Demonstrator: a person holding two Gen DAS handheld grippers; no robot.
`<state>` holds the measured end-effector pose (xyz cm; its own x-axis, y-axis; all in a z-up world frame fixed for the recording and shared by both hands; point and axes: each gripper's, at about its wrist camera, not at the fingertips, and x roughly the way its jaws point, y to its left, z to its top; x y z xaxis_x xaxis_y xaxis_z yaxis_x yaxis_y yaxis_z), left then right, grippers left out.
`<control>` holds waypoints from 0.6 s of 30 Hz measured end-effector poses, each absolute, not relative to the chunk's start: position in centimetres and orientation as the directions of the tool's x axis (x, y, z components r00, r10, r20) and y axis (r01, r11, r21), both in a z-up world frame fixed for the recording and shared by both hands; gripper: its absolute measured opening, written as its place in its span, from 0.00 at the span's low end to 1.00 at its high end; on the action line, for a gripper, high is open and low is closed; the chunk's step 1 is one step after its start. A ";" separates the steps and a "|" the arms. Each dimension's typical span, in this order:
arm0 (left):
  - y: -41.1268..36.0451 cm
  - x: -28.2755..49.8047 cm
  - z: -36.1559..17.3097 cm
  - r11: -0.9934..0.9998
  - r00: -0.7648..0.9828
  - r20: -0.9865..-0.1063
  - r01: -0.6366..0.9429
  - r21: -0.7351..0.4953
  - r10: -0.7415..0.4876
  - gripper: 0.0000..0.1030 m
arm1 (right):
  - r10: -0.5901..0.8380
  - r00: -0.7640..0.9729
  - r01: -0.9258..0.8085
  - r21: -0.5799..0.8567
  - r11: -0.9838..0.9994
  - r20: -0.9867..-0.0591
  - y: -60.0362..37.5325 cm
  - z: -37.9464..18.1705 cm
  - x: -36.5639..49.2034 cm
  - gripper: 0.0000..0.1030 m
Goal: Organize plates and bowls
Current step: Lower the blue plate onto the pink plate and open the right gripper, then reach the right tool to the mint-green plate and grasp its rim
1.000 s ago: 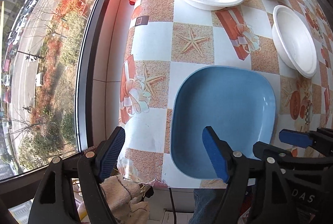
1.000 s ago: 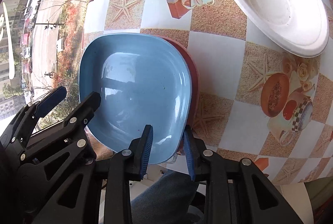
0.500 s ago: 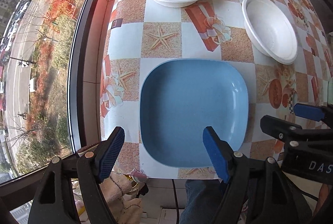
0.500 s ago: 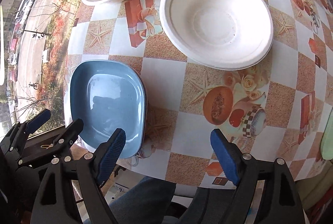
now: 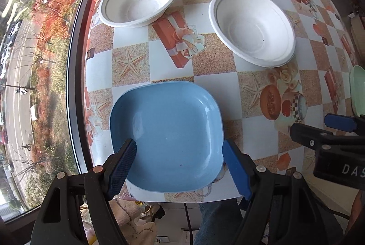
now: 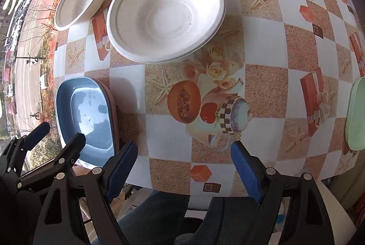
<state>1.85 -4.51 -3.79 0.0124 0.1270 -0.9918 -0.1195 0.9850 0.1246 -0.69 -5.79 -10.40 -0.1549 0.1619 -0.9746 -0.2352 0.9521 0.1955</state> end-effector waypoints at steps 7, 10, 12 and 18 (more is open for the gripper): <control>-8.0 3.2 -3.6 0.990 0.018 -0.991 -0.050 0.134 0.135 0.78 | 0.176 -0.134 -0.153 0.196 0.969 -0.975 -8.8 -10.2 0.1 0.82; -9.4 3.6 -3.7 0.991 0.014 -0.991 -0.028 0.132 0.132 0.78 | 0.175 -0.132 -0.122 0.191 0.974 -0.976 -10.0 -10.3 0.3 0.82; -10.4 3.9 -4.0 0.991 0.009 -0.992 -0.012 0.130 0.130 0.78 | 0.174 -0.133 -0.105 0.188 0.976 -0.976 -10.8 -10.4 0.2 0.82; -14.0 4.7 -4.0 0.990 0.000 -0.992 0.058 0.125 0.125 0.78 | 0.179 -0.103 -0.046 0.185 0.982 -0.978 -14.1 -10.2 0.7 0.82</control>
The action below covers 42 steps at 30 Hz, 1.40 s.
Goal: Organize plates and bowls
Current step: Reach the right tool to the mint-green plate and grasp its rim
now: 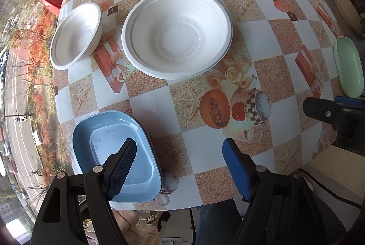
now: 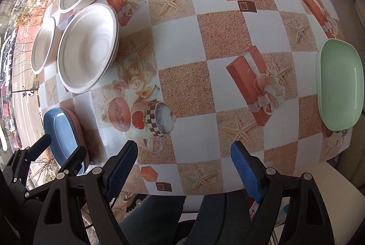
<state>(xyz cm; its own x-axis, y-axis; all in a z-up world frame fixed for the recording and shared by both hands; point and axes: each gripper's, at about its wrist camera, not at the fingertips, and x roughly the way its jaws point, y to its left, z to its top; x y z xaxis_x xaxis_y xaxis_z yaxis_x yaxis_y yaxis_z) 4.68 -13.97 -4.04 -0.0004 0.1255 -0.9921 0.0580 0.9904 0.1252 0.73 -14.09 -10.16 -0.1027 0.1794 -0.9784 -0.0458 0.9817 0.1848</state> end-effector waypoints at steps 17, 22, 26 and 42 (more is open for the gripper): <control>-30.4 10.6 -4.3 0.967 -0.032 -0.999 0.255 0.005 0.013 0.78 | -0.019 0.025 0.116 -0.016 0.993 -1.000 -30.1 -8.9 3.3 0.82; -35.2 12.6 -4.3 0.966 -0.041 -0.999 0.255 -0.041 -0.032 0.78 | -0.101 0.026 0.168 -0.095 0.981 -0.995 -35.4 -9.7 4.3 0.82; -38.5 14.4 -4.7 0.970 -0.038 -0.998 0.237 -0.061 -0.053 0.78 | -0.144 0.021 0.182 -0.137 0.974 -0.989 -38.2 -10.7 5.2 0.82; -46.2 18.4 -9.7 0.967 -0.091 -0.996 0.256 -0.016 0.008 0.78 | -0.248 -0.019 0.021 -0.248 0.968 -0.969 -40.8 -15.6 7.5 0.82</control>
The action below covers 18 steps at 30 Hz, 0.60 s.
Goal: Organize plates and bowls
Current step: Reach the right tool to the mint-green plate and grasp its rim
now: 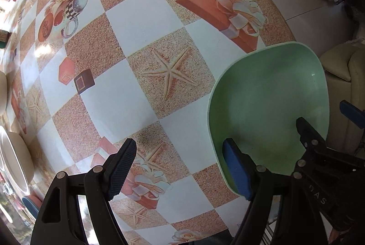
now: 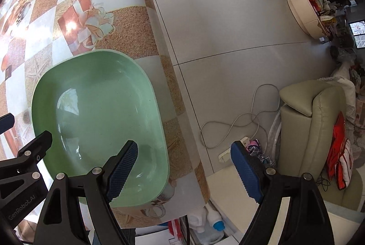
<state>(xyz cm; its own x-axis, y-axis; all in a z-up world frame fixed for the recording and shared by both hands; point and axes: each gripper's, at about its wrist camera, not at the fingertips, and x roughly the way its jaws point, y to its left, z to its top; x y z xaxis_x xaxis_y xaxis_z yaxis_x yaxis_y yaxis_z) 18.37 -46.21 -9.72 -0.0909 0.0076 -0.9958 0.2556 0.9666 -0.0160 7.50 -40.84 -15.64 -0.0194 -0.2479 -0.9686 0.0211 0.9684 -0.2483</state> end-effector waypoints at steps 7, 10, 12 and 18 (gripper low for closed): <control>-42.1 15.8 -9.1 0.963 -0.079 -0.996 0.268 0.009 0.031 0.78 | -0.238 -0.009 -0.040 -0.238 0.970 -0.971 -38.3 -15.9 6.7 0.82; -39.9 14.8 -9.2 0.964 -0.078 -0.996 0.263 0.029 0.051 0.78 | -0.215 -0.017 -0.058 -0.214 0.975 -0.976 -36.9 -16.1 6.2 0.82; -38.4 14.1 -9.0 0.968 -0.077 -0.995 0.248 0.035 0.055 0.78 | -0.207 -0.024 -0.076 -0.205 0.976 -0.978 -35.5 -16.3 5.6 0.82; -33.2 12.7 -8.4 0.976 -0.068 -0.994 0.204 0.070 0.086 0.78 | -0.169 -0.044 -0.117 -0.163 0.980 -0.985 -31.1 -16.8 4.1 0.82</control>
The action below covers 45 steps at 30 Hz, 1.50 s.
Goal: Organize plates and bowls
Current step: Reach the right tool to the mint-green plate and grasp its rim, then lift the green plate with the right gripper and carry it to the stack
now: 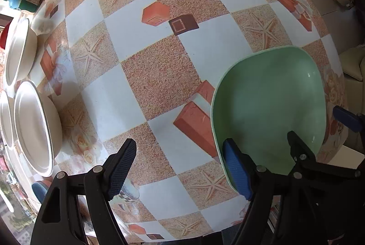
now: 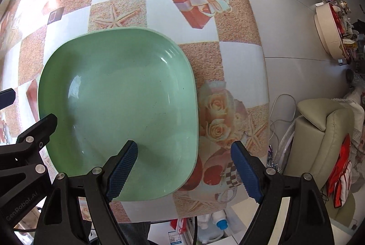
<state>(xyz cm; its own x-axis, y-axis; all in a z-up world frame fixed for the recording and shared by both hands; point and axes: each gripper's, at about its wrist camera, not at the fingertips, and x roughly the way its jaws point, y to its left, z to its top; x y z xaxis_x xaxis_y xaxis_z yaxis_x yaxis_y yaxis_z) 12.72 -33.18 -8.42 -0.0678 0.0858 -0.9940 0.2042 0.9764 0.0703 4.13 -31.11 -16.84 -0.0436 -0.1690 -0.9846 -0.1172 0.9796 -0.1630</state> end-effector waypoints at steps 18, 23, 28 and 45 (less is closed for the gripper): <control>-32.6 14.5 -11.0 0.999 -0.097 -0.995 0.043 0.018 0.022 0.77 | 0.030 -0.064 -0.076 0.035 0.996 -0.997 -34.1 -17.9 3.9 0.82; -33.3 15.0 -11.4 0.999 -0.114 -0.993 0.044 -0.028 -0.023 0.66 | 0.051 -0.057 -0.083 0.055 0.995 -0.997 -33.1 -16.7 4.7 0.71; -36.3 14.3 -11.0 0.990 -0.125 -0.992 0.132 -0.041 -0.024 0.39 | 0.101 -0.068 -0.128 0.110 0.986 -0.992 -30.8 -15.6 3.8 0.31; -32.0 7.8 -9.6 0.988 -0.127 -0.992 0.156 -0.003 0.017 0.37 | 0.177 -0.182 -0.079 0.194 0.978 -0.967 -28.0 -14.5 -1.2 0.20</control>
